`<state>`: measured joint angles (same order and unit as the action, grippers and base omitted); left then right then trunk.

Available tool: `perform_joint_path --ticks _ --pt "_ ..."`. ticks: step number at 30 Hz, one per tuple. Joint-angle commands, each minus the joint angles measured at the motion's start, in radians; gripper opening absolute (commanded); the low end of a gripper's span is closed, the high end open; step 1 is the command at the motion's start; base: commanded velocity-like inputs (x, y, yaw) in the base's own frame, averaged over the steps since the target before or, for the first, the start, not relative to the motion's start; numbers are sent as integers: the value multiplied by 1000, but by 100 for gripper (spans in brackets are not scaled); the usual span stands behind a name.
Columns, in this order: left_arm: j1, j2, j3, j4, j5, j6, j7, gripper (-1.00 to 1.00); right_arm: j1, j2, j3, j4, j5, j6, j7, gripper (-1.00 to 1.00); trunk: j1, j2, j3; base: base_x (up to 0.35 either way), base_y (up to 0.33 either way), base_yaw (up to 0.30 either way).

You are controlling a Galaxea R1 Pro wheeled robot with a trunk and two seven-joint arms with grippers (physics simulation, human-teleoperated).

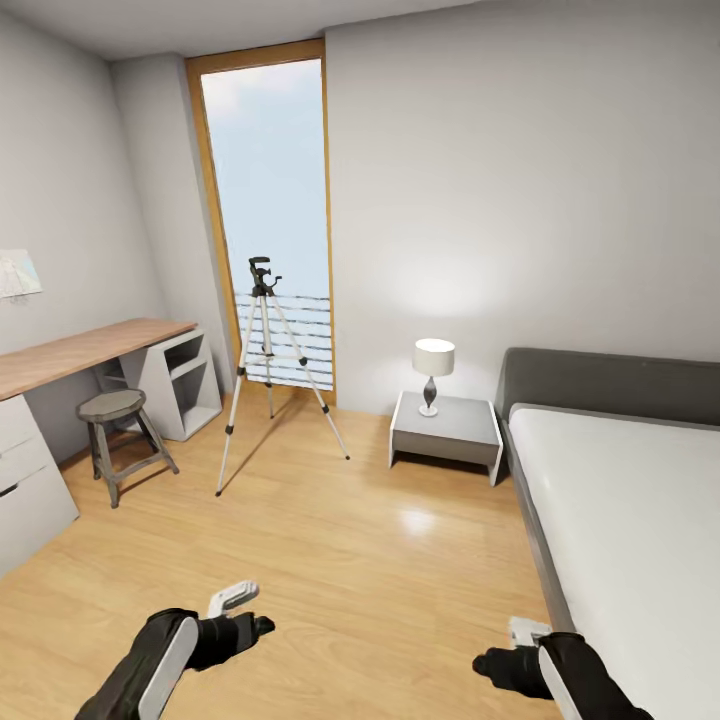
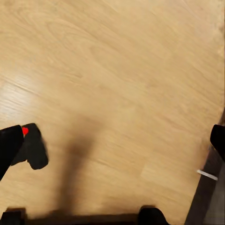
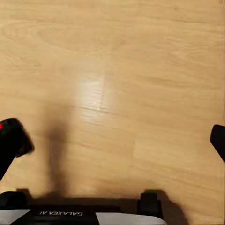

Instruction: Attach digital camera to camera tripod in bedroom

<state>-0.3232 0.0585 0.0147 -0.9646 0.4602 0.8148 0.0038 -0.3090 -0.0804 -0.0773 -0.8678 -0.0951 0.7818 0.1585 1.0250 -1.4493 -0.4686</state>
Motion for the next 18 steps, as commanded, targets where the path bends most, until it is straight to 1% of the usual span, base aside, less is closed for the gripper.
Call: perform_joint_path --ticks 1,2,3,6,9,12,15,18 --pt "-41 -7 1 3 40 20 1 100 -32 -1 -14 -6 -18 17 10 100 0 -1 -1 0 0 0" --pt "-41 -7 1 3 40 20 1 100 -32 -1 -14 -6 -18 17 10 100 0 -1 -1 0 0 0" --pt "-90 -37 -1 -11 98 35 4 100 -69 3 -30 -28 -33 28 24 100 0 -1 -1 0 0 0" --pt "-102 -55 -5 -16 107 37 6 100 -78 8 -33 -35 -33 26 25 100 0 -1 -1 0 0 0" --pt "-108 -68 -8 -20 105 37 7 100 -82 9 -34 -39 -33 26 27 100 0 -1 -1 0 0 0" --pt "-111 -75 -10 -25 93 37 8 100 -84 10 -35 -41 -35 25 28 100 0 -1 -1 -32 0 0" --pt "-112 -78 -10 -31 77 37 8 100 -86 10 -35 -42 -34 24 28 100 0 -1 -1 -153 0 0" --pt "-113 -79 -11 -46 63 38 7 100 -86 11 -34 -43 -32 23 27 100 0 -1 -1 -247 0 0"
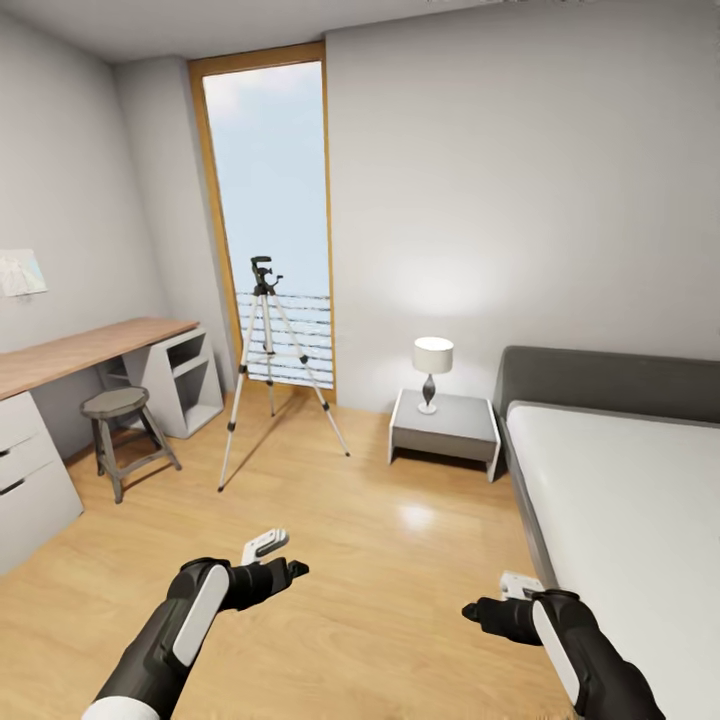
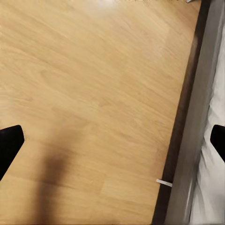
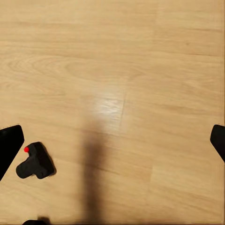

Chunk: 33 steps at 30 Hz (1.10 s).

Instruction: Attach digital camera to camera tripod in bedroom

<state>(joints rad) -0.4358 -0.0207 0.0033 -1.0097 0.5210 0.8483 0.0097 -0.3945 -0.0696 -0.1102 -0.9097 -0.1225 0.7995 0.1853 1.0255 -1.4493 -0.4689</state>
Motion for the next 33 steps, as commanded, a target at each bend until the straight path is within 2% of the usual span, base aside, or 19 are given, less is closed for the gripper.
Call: perform_joint_path --ticks 1,9,13,21,33 --pt "-1 0 0 -8 -2 4 2 100 -1 1 -1 -1 -4 5 -1 100 0 -1 -1 -283 0 0" --pt "-1 -2 -1 -43 -18 4 39 100 -1 2 7 -1 1 3 -3 100 0 -1 -1 -219 0 0" --pt "-1 -5 0 -48 -20 4 66 100 -1 2 5 -1 -1 3 1 100 0 -1 -1 -55 0 0" --pt "-1 -8 1 -51 -21 3 80 100 -1 2 -2 -1 -8 3 4 100 0 -1 -1 -14 0 0" --pt "-1 -35 -17 -50 -24 3 103 100 -1 2 -3 -1 -11 3 4 100 0 -1 -1 -1 0 0"
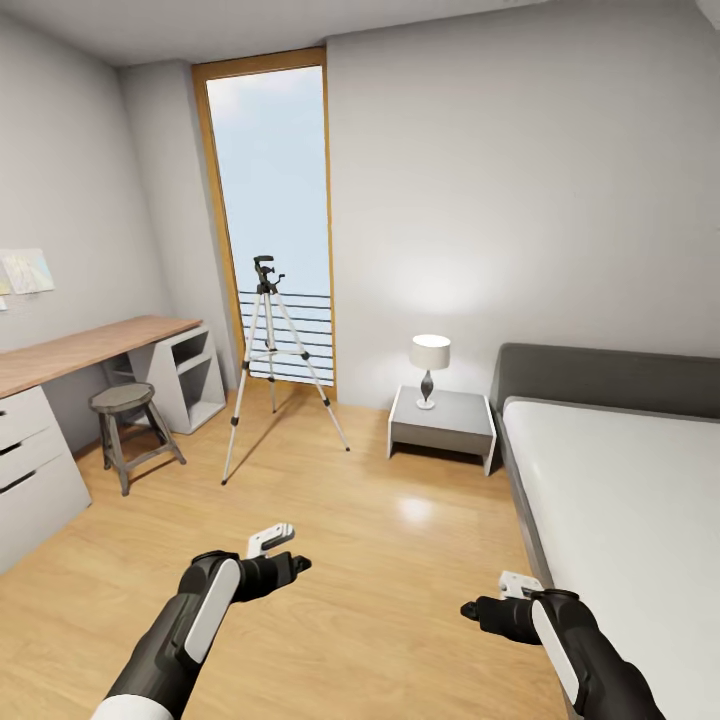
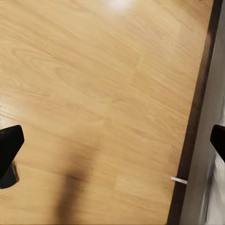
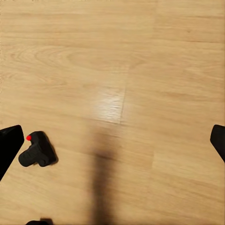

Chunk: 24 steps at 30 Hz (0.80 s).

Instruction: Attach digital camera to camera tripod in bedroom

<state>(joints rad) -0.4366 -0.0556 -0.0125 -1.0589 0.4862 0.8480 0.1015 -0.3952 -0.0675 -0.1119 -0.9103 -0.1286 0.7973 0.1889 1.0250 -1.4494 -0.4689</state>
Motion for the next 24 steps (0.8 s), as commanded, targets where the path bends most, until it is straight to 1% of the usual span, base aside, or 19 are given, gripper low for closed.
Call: perform_joint_path --ticks 1,5,6,7,8,12,24 --pt "-1 -2 -2 -1 11 3 20 100 -1 0 -1 -1 -5 5 0 100 0 -1 -1 0 0 0" --pt "-1 -8 -10 -2 11 0 78 100 -1 0 3 -1 -5 5 0 100 0 -1 -1 0 0 0" --pt "-1 -10 -13 -2 11 -2 94 100 -1 0 4 -1 -5 5 0 100 4 -8 -4 0 0 0" --pt "-1 -15 -19 -2 12 -6 126 100 -1 0 6 -1 -5 5 0 100 8 -15 -7 0 0 0" --pt "-1 -24 -31 -1 12 -13 171 100 -1 0 8 -1 -5 5 0 100 11 -22 -11 0 0 0" --pt "-1 -28 -38 -2 14 -18 190 100 -1 0 7 -1 -6 5 1 100 27 -50 -23 0 0 0" --pt "-1 -25 -42 2 23 -20 191 100 -1 0 2 -1 -8 6 1 100 73 -134 -61 0 0 0"
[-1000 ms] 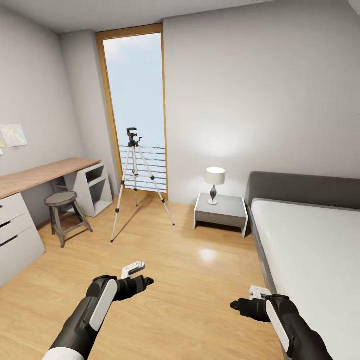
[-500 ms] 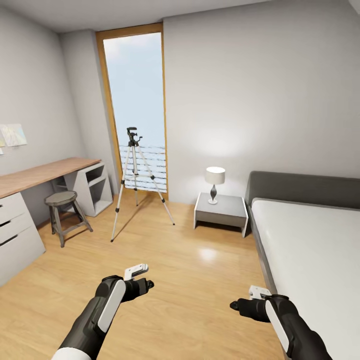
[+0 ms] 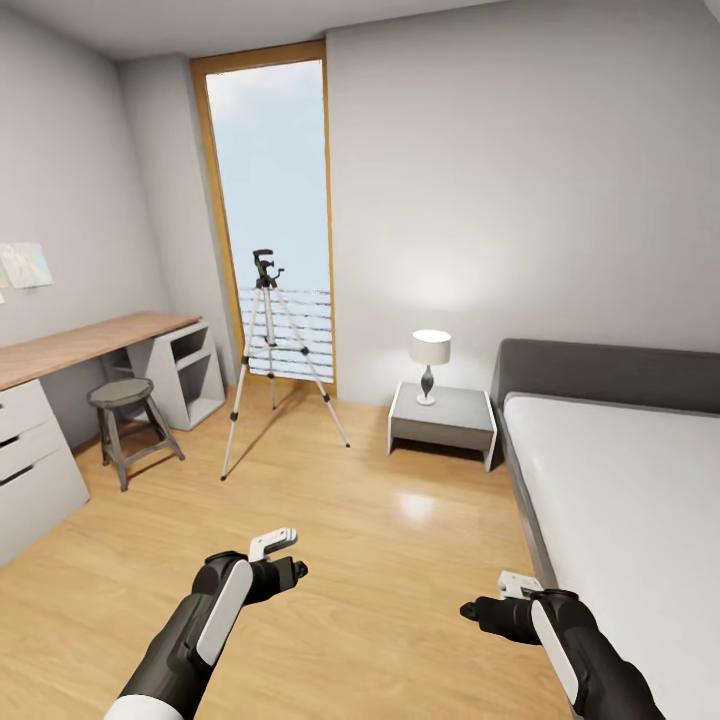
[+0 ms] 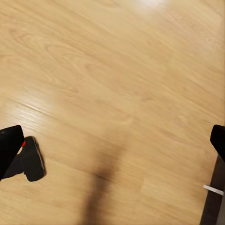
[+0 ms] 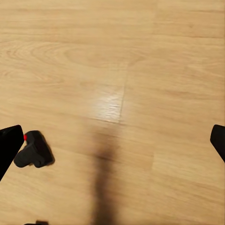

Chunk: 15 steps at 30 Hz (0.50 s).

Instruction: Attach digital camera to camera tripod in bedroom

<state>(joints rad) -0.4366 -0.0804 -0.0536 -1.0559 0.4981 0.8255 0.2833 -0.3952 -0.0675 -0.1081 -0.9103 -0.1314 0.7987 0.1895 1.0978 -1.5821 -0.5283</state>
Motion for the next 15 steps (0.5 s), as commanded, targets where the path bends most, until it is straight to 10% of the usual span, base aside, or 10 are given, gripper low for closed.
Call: perform_joint_path --ticks 1,15 --pt "-1 0 -1 0 11 2 10 100 -1 0 -2 -1 -5 5 1 100 4 -8 -4 0 0 0" --pt "-1 3 8 7 11 1 10 100 -1 0 4 -1 1 4 -1 100 58 -106 -48 0 0 0"
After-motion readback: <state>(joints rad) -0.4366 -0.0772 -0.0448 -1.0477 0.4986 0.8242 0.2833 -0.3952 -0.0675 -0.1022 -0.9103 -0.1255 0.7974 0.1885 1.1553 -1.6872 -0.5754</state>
